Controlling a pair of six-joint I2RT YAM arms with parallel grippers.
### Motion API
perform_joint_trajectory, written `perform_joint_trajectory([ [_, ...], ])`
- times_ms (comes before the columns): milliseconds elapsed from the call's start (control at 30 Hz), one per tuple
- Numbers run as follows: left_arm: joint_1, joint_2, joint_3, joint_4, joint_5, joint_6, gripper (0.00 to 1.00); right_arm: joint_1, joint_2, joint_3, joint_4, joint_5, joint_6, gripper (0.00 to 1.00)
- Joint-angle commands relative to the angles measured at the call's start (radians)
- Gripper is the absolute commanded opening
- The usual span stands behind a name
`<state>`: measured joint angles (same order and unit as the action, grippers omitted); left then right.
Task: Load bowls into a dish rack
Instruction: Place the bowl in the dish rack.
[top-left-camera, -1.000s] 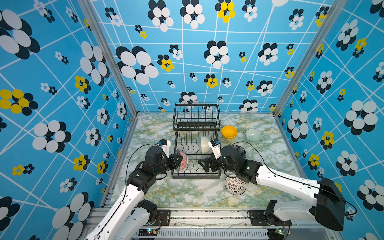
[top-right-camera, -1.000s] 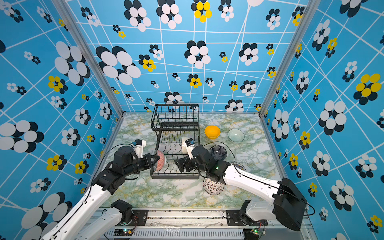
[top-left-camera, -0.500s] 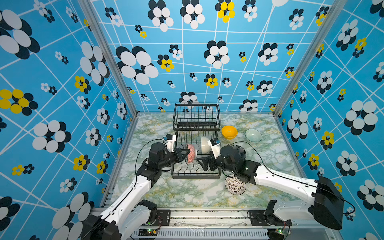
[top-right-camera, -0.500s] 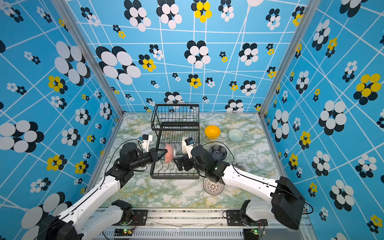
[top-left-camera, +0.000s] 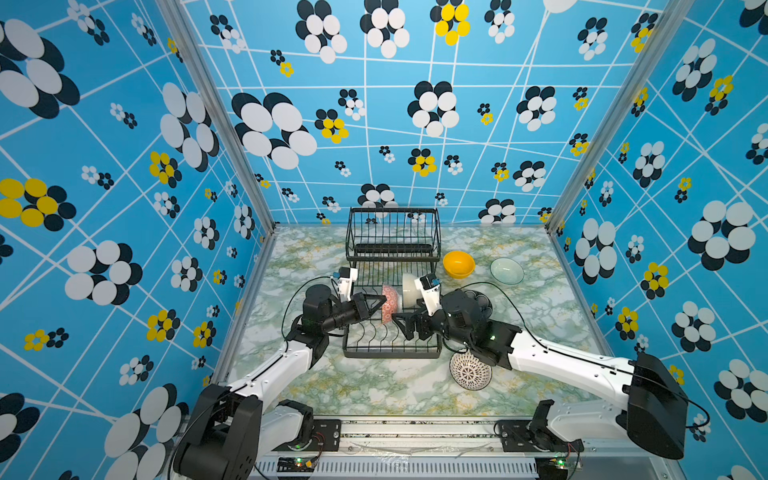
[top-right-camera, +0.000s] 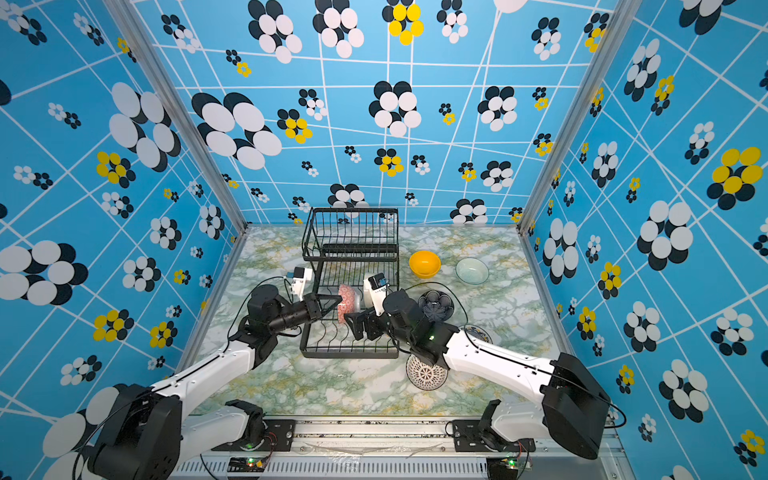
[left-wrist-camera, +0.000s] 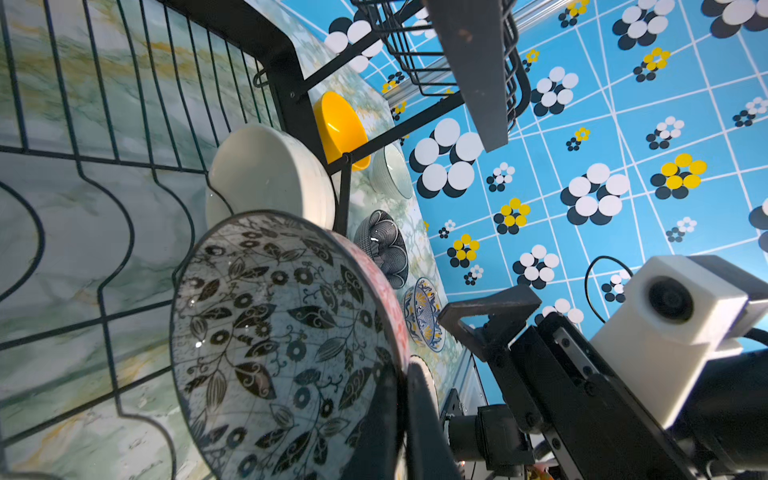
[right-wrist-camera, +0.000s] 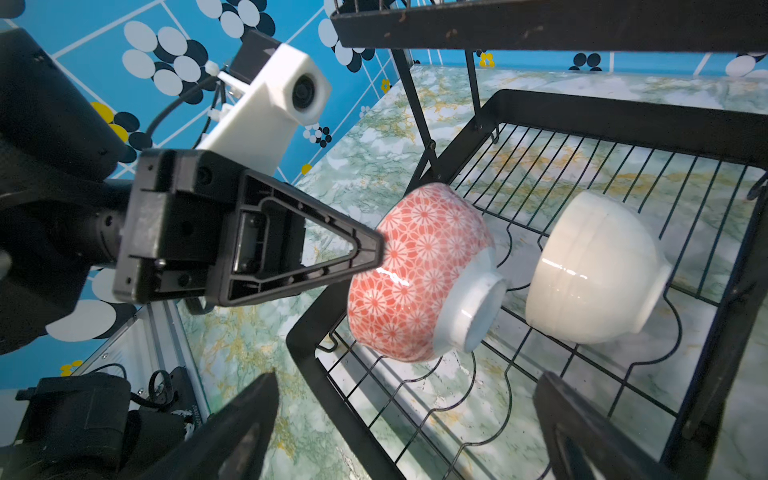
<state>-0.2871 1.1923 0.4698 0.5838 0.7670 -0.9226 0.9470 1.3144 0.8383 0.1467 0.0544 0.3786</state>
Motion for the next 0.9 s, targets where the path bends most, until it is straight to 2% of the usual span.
perform_joint_trajectory([
  [0,0.009,0.028,-0.012,0.167,0.069,-0.018,0.00,0.007,0.014,-0.005,0.026,-0.007,-0.015,0.99],
  [300,0.051,0.161,-0.022,0.353,0.122,-0.055,0.00,0.015,0.019,-0.007,0.037,-0.010,-0.007,0.99],
  [867,0.070,0.376,0.039,0.529,0.157,-0.082,0.00,0.029,0.028,-0.002,0.039,-0.006,-0.010,0.99],
])
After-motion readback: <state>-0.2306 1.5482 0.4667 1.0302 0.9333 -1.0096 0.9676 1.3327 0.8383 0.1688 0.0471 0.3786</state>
